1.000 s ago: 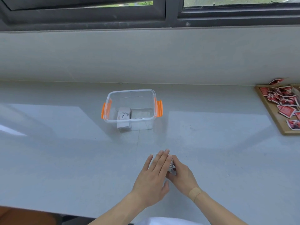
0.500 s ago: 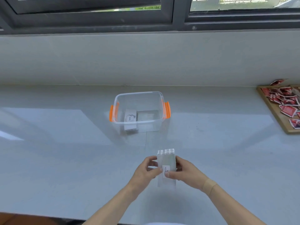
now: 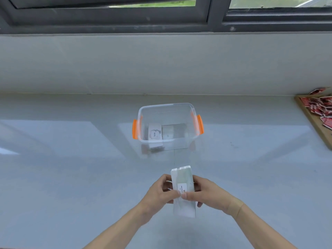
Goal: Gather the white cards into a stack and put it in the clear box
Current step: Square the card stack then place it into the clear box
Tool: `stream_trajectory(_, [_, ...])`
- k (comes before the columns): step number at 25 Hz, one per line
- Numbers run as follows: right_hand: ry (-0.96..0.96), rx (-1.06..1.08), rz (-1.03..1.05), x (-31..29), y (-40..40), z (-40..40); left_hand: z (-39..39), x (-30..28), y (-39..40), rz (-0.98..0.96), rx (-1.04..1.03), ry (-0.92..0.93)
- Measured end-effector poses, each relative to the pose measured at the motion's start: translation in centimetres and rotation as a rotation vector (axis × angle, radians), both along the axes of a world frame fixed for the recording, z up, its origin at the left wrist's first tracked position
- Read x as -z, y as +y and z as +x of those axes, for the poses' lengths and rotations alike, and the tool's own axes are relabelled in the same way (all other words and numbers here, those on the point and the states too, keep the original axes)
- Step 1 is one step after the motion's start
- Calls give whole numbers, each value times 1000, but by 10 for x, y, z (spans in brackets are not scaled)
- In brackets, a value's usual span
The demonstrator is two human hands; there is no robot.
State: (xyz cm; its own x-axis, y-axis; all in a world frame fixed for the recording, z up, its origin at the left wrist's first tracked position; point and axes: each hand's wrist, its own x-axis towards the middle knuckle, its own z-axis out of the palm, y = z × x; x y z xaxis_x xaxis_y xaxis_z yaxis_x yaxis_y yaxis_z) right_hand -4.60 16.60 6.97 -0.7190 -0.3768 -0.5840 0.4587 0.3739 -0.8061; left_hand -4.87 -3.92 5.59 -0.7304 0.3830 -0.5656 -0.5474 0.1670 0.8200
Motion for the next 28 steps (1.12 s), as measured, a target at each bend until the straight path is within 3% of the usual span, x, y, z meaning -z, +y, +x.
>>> stream_trajectory(2, [39, 33, 15, -7, -4, -13, -14, -8, -5, 10, -16, 25])
stream_trajectory(4, [227, 145, 95, -18, -5, -28, -35, -22, -10, 3, -26, 50])
stream_trajectory(7, [951, 310, 563, -27, 7, -70, -84, -48, -17, -70, -10, 132])
stream_trajectory(9, [1187, 225, 766, -31, 18, -108, -122, -64, -20, -143, -12, 194])
stream_trajectory(12, [1184, -34, 867, -24, 28, -155, -181, -74, -17, -265, -49, 203])
stream_trajectory(16, [1061, -357, 897, -4, 26, -187, -234, -51, 5, -423, -56, 79])
stream_trajectory(22, [866, -243, 742, 20, 18, -202, -244, -3, 39, -536, 48, 16])
stream_trajectory(28, [869, -204, 699, 25, 17, -203, -244, 19, 63, -528, 62, -111])
